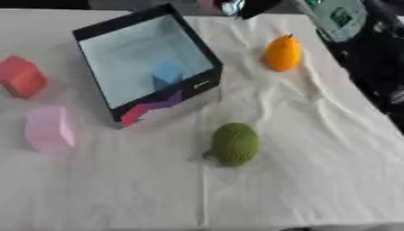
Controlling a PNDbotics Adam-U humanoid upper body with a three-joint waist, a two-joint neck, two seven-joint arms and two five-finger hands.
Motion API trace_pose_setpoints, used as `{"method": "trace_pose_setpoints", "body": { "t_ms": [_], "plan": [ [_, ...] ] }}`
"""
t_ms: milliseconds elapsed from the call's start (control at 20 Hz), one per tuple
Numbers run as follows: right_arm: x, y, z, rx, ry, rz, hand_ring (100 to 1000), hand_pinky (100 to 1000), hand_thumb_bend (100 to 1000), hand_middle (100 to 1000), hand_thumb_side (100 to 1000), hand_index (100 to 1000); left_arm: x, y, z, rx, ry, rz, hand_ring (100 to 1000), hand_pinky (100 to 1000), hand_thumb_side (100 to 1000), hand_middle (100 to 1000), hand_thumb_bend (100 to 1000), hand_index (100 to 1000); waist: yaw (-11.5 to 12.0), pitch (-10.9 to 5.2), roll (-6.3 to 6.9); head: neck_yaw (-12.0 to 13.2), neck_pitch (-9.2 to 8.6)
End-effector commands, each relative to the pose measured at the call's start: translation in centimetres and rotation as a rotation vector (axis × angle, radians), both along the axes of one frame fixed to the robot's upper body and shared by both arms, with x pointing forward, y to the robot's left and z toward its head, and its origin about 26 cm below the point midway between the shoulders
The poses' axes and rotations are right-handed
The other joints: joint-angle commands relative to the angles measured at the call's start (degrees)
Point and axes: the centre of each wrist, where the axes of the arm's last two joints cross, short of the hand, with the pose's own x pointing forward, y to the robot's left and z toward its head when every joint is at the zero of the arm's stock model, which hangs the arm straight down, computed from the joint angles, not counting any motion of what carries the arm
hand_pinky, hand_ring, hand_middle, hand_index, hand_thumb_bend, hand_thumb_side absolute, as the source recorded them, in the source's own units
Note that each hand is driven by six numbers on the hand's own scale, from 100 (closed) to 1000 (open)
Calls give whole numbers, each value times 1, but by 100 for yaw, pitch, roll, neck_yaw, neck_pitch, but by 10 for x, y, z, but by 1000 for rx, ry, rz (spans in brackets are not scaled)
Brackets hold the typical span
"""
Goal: Pick up objects on the table and place them in the box.
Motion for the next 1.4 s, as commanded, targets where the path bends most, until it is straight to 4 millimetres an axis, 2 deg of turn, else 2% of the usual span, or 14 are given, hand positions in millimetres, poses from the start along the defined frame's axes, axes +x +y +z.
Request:
{"method": "trace_pose_setpoints", "body": {
  "t_ms": [50, 400, 850, 1150, 1350, 1400],
  "plan": [
    [11, 10, 3, -13, -49, -20, 671, 786, 100, 536, 257, 695, -7, 16, 15, 53, -45, 57, 876, 921, 694, 796, 100, 787, 34, -207, 115, -115, 32],
    [20, 33, -17, 20, -24, -30, 666, 767, 100, 538, 233, 701, -11, 27, 10, 61, -41, 105, 877, 921, 696, 797, 100, 786, 118, -213, 106, -255, 73],
    [22, 45, -45, -12, 23, -21, 671, 770, 100, 541, 246, 703, -12, 27, 13, 68, -53, 105, 877, 921, 694, 796, 100, 786, 290, -161, 60, -394, 34],
    [19, 55, -43, -12, -8, 11, 671, 771, 100, 541, 245, 702, -16, 26, 18, 67, -80, 110, 877, 920, 686, 796, 100, 787, 393, -151, 37, -501, 38],
    [18, 59, -51, -36, 3, 25, 680, 777, 100, 551, 263, 709, -18, 26, 18, 76, -79, 107, 878, 921, 689, 797, 100, 787, 462, -132, 32, -595, 43],
    [19, 59, -53, -43, 6, 26, 692, 787, 100, 561, 238, 720, -18, 26, 17, 77, -77, 108, 878, 921, 695, 797, 100, 786, 473, -126, 27, -606, 37]
  ]
}}
